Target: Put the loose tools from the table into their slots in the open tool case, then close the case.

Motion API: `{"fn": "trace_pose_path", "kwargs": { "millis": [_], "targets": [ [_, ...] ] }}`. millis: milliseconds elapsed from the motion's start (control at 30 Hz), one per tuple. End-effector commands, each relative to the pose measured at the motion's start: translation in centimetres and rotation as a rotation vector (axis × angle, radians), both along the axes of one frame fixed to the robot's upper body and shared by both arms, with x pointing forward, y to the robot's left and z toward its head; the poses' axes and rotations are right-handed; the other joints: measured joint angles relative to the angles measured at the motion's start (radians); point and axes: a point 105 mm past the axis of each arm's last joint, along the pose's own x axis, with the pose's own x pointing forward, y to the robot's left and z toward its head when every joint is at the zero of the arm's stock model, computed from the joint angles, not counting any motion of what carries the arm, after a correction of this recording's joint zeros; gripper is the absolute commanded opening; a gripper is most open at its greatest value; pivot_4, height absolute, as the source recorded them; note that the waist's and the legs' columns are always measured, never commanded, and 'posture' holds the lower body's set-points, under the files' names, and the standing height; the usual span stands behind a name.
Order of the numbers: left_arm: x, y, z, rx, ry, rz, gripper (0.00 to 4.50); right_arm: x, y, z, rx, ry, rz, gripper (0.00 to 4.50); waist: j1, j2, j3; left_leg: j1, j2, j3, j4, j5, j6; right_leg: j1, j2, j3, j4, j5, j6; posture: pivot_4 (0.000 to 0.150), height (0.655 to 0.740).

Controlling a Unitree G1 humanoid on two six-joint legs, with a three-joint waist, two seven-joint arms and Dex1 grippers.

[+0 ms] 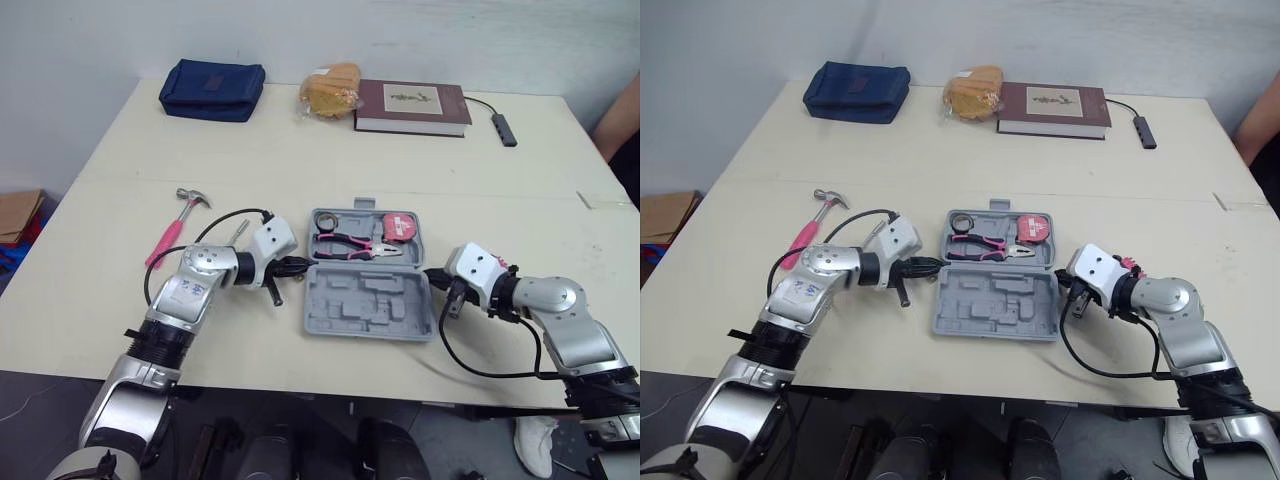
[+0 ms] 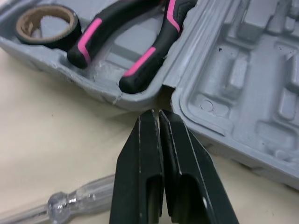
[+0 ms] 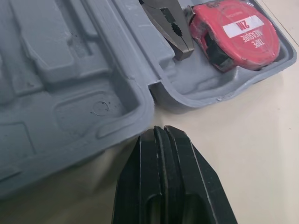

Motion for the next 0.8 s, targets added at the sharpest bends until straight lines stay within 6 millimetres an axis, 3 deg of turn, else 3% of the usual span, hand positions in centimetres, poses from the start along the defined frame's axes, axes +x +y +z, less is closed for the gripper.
{"fn": "trace_pose_path", "kwargs": {
  "millis": [33,300,567,800],
  "targets": [
    [-0.2,-0.9,0.7,-0.016,-0.039,-0.05,0.08,-0.5,0.6,1.0,0.015,-0.027,0.048,0.0,0.0,0.0,0.0,0.0,0.0,0.0,0.0,0.0,0.0,0.0,0.0,0.0,0.0,0.0,0.0,0.15,0.74],
    [-1.8,-2.2,-0.3,0.007,-0.001,-0.185,0.08,-2.1,0.4,1.0,0.003,-0.004,0.088,0.0,0.002,0.0,0.0,0.0,0.0,0.0,0.0,0.0,0.0,0.0,0.0,0.0,0.0,0.0,0.0,0.15,0.74],
    [-3.2,-3.0,-0.5,0.024,-0.007,-0.313,0.08,-5.3,0.3,1.1,-0.009,0.05,0.134,0.0,0.002,0.0,0.0,0.0,0.0,-0.001,0.001,0.0,0.0,0.0,0.0,0.0,0.0,0.0,0.0,0.15,0.74],
    [-3.7,-2.6,-1.2,0.065,0.019,-0.328,0.08,-5.8,-1.4,0.5,-0.033,0.059,0.061,0.0,0.003,0.0,0.0,-0.001,0.0,-0.001,0.001,0.0,0.0,0.0,0.0,0.0,0.0,0.0,0.0,0.15,0.74]
  ]
}}
